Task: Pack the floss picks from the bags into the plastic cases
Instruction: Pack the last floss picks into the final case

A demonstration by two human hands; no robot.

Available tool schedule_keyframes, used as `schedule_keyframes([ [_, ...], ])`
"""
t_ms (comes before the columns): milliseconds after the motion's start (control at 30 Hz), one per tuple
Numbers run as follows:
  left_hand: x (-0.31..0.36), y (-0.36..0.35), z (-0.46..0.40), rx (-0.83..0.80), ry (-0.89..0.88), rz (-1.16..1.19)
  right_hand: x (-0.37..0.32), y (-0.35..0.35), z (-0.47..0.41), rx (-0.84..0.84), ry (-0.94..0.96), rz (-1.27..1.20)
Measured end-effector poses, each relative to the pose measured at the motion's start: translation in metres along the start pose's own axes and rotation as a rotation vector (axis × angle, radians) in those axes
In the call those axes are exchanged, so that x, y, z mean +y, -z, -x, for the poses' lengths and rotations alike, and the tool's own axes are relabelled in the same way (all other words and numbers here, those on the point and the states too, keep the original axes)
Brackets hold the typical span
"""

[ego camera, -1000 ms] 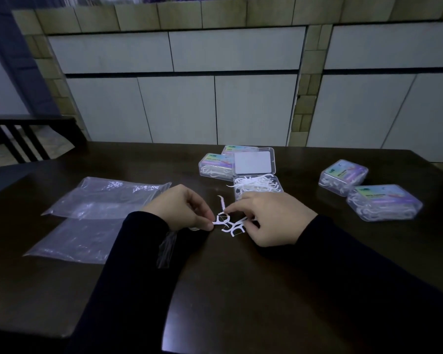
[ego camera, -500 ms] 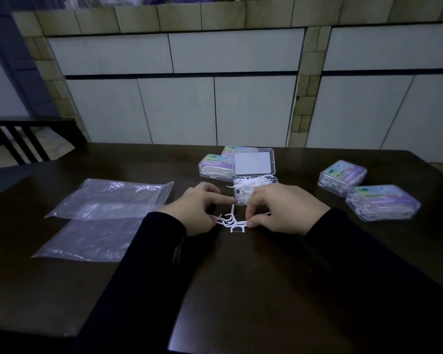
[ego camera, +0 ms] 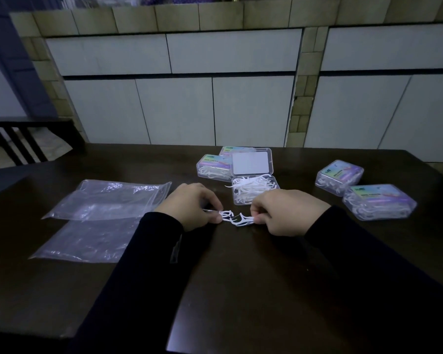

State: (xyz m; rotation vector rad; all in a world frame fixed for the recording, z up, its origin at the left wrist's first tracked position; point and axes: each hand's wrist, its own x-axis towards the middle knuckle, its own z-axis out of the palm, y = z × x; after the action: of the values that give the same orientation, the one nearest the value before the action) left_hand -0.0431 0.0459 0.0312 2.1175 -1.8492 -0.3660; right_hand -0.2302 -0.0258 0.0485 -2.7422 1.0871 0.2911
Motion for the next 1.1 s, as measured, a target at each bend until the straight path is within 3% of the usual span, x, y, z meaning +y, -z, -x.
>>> schedule_keyframes([
  [200, 0.003, -0.002, 0.000, 0.000, 0.026, 0.054, 0.015, 0.009, 0.005, 0.092, -0.034, -0.102],
  [400, 0.004, 0.001, 0.002, -0.004, 0.056, 0.077, 0.020, 0.010, 0.008, 0.051, -0.013, -0.205],
  [700, 0.007, 0.000, 0.001, -0.052, 0.120, 0.003, 0.004, 0.004, 0.002, 0.008, -0.034, -0.023],
  [867, 0.009, -0.007, -0.004, -0.067, 0.034, -0.154, 0.001, 0.003, 0.003, -0.009, -0.037, 0.065],
  [1100, 0.009, -0.010, -0.006, 0.032, -0.043, -0.107, 0.026, 0.014, 0.005, 0.101, -0.091, -0.017],
])
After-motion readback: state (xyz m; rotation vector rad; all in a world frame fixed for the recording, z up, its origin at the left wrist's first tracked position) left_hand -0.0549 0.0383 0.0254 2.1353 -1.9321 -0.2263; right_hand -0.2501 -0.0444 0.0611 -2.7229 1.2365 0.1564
